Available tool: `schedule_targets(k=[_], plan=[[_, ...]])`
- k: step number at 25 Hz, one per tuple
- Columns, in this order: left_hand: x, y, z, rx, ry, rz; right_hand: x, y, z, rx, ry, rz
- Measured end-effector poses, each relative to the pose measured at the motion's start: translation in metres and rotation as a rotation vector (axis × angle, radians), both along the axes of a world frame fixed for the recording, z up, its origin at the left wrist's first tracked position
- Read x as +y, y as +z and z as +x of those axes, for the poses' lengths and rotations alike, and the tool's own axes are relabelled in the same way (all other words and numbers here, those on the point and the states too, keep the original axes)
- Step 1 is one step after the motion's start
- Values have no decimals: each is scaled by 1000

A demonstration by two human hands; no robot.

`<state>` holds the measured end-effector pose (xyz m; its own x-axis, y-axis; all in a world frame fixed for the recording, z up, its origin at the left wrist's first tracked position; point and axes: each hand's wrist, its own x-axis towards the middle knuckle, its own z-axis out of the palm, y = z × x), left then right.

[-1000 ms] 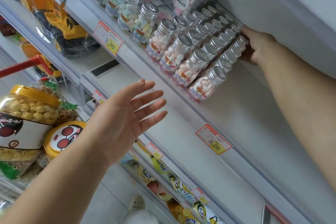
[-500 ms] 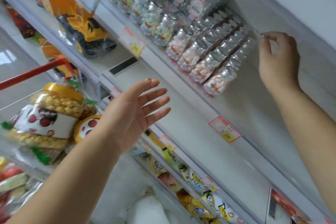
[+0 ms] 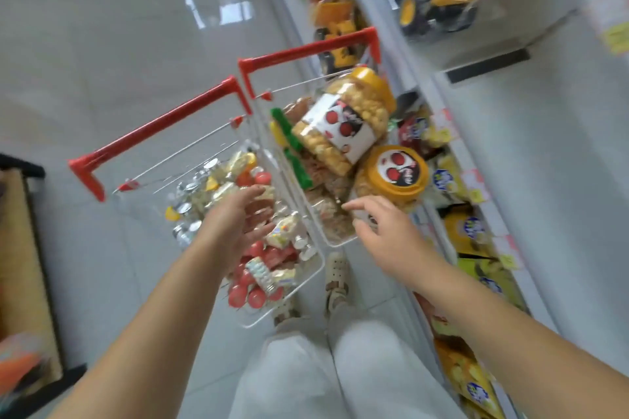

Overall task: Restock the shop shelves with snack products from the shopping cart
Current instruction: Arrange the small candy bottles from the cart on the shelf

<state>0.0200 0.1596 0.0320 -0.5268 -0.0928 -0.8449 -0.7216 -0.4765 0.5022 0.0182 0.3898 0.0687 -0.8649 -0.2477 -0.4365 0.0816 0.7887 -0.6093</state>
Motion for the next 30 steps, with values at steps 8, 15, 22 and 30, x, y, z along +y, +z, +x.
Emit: schedule_targets(k=[8, 15, 22, 30], plan=[[-43, -100, 86, -256, 174, -100, -82, -166, -8, -349, 230, 305], [-14, -155, 98, -208, 125, -43, -100, -225, 26, 214, 414, 470], [-9, -172, 92, -202, 319, 61, -101, -234, 27, 202, 350, 179], [-8, -170, 98, -205, 347, 7, -73, -255, 41, 237, 308, 360]])
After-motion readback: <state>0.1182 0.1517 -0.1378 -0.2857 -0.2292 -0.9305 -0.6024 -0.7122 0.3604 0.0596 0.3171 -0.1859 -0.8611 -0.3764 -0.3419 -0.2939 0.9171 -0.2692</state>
